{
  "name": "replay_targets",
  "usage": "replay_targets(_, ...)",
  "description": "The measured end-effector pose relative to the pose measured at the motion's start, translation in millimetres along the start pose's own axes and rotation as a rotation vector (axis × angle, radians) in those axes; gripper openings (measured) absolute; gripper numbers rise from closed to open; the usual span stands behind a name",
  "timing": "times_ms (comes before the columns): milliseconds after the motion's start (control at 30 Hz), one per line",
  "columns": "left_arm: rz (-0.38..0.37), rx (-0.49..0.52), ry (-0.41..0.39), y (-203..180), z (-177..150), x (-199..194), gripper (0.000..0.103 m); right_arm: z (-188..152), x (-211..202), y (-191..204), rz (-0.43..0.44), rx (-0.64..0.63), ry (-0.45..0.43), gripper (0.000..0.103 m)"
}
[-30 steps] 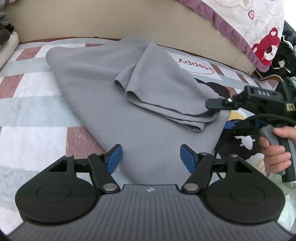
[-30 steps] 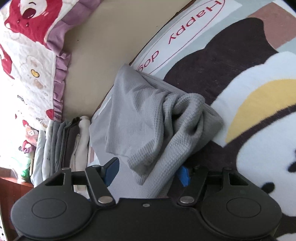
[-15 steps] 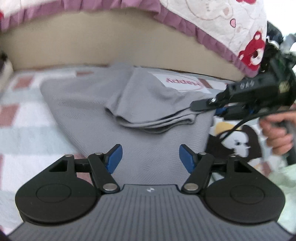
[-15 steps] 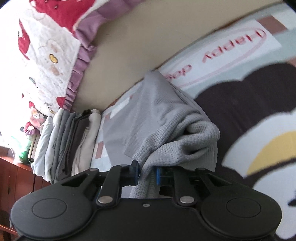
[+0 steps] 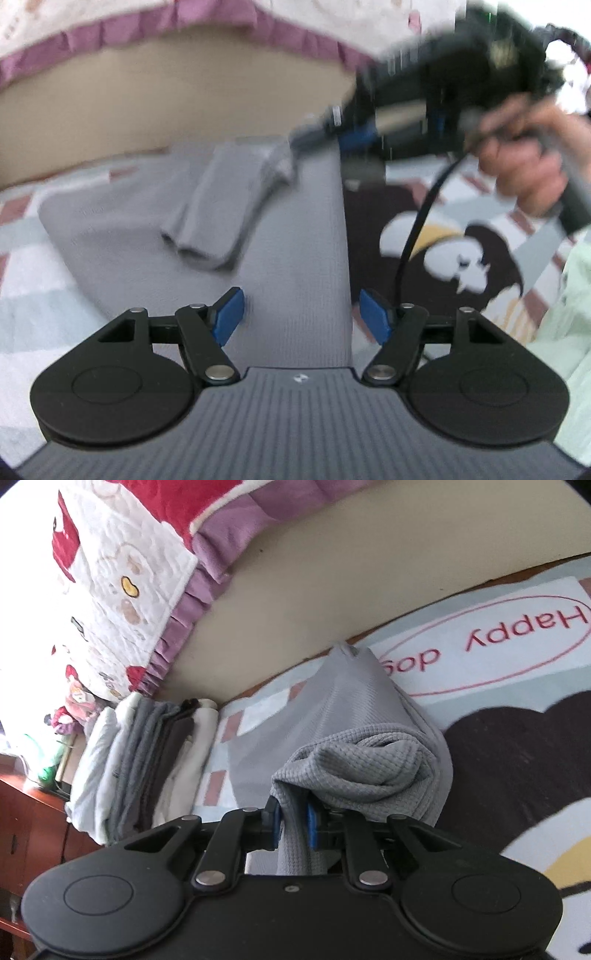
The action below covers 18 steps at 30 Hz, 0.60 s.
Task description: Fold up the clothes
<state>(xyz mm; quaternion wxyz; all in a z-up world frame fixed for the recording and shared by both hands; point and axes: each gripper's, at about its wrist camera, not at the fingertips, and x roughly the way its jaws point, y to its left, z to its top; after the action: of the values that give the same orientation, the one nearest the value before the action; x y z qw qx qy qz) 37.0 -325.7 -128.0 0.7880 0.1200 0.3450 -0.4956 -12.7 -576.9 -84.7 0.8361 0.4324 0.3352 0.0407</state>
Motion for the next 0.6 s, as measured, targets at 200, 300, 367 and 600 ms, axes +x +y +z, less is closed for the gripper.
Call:
replay_targets(200, 0.144, 0.082, 0.014, -17.1, -4.7, 14.5, 0.032, 4.3, 2.4, 9.1, -0.002, -0.031, 0.0, 0.016)
replay_targets(300, 0.198, 0.089, 0.032, -8.3, 4.5, 19.1, 0.005, 5.0, 7.5, 6.1, -0.005, -0.026, -0.005, 0.016)
replay_targets(367, 0.201, 0.06, 0.022, 7.0, 17.3, 18.2, 0.005, 9.2, 7.1, 9.3, -0.004, -0.088, -0.032, 0.017)
replay_targets(600, 0.076, -0.08, 0.006, 66.7, 36.6, 17.7, 0.005, 17.6, -16.3, 28.3, 0.017, -0.407, -0.042, 0.053)
